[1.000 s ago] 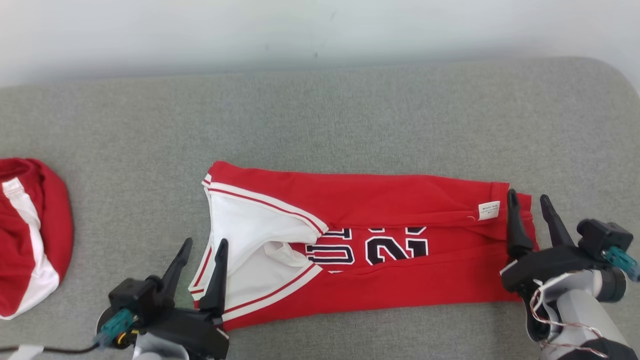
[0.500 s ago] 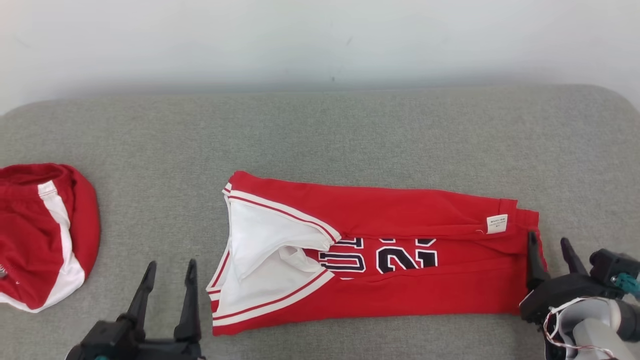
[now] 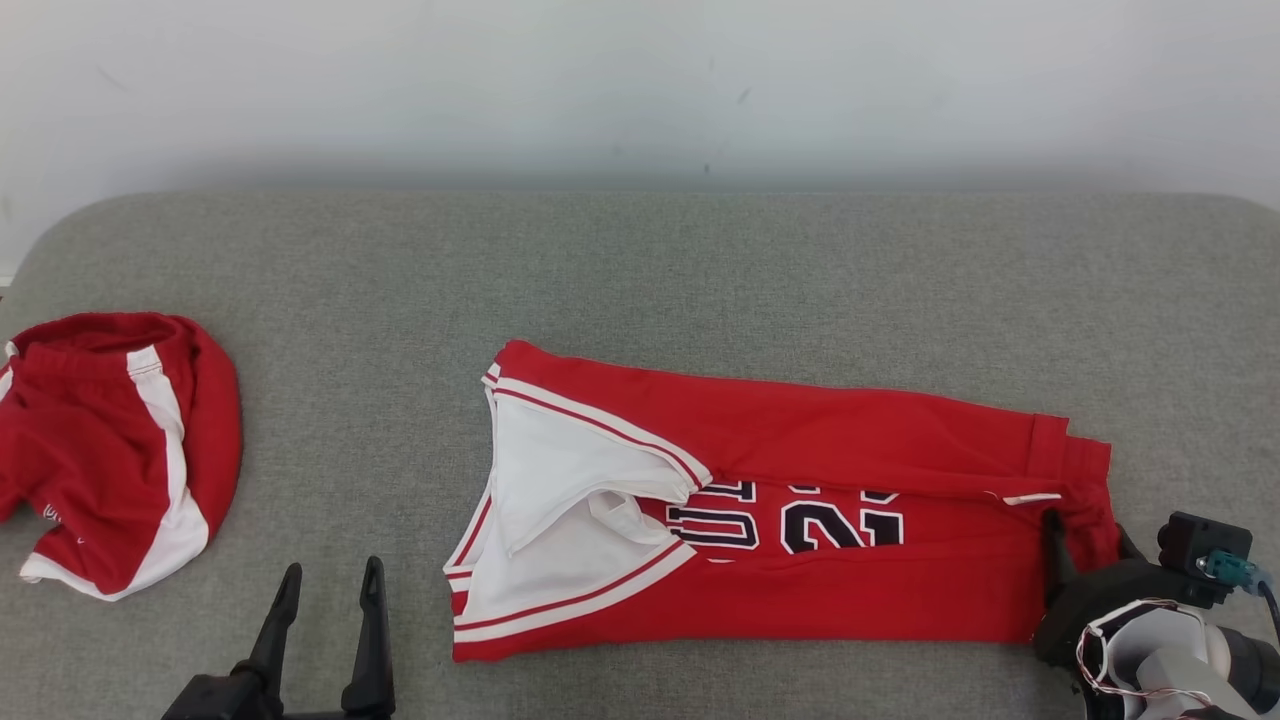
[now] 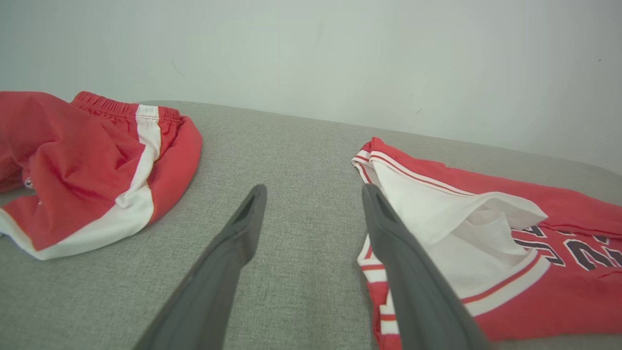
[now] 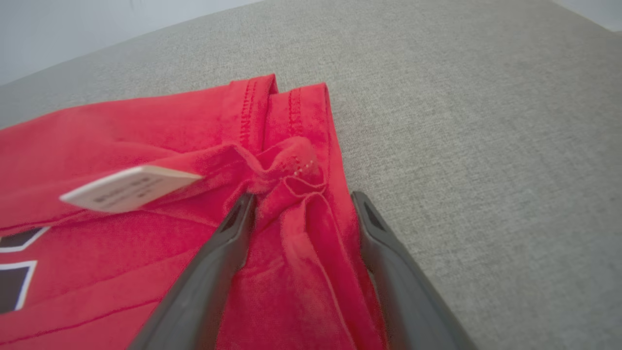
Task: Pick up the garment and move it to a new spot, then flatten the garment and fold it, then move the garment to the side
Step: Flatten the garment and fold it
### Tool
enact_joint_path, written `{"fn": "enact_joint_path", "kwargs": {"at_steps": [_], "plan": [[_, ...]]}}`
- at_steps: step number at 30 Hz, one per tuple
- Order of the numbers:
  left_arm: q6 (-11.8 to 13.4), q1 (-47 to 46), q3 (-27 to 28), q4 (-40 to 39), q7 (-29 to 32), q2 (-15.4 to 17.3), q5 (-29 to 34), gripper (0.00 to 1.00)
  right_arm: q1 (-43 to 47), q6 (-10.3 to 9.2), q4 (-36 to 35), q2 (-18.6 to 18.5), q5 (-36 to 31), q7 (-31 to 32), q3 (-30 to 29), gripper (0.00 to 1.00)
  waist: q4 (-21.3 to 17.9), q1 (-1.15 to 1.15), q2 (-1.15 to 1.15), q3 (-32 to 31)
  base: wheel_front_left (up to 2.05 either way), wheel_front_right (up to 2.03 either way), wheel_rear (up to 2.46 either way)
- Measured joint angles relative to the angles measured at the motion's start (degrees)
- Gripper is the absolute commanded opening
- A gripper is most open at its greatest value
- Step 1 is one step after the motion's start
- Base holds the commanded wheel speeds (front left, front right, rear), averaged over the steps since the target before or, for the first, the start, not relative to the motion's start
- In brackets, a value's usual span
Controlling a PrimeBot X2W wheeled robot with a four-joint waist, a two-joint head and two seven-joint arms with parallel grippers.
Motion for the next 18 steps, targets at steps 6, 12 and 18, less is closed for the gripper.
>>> {"fn": "enact_joint_path", "kwargs": {"at_steps": [6, 12, 18], "plan": [[0.0, 0.1, -0.1, 0.6, 0.0, -0.2, 0.0, 1.0, -1.3, -0.01, 2.2, 0.1, 1.2, 0.6, 2.4, 0.0, 0.5, 0.0, 0.0, -0.6, 0.0, 0.0, 0.0], [-0.1, 0.8, 0.4, 1.1, 0.0, -0.4, 0.0, 1.0, -1.5, 0.01, 3.6, -1.9, 2.2, 0.0, 4.1, 0.0, 0.2, 0.0, 0.0, -1.6, 0.0, 0.0, 0.0], [-0.1, 1.4, 1.0, 1.7, 0.0, -0.5, 0.0, 1.0, -1.4, 0.01, 3.9, -6.9, 3.2, -0.8, 3.4, 0.0, -0.8, 0.0, 0.0, -2.3, 0.0, 0.0, 0.0]]}}
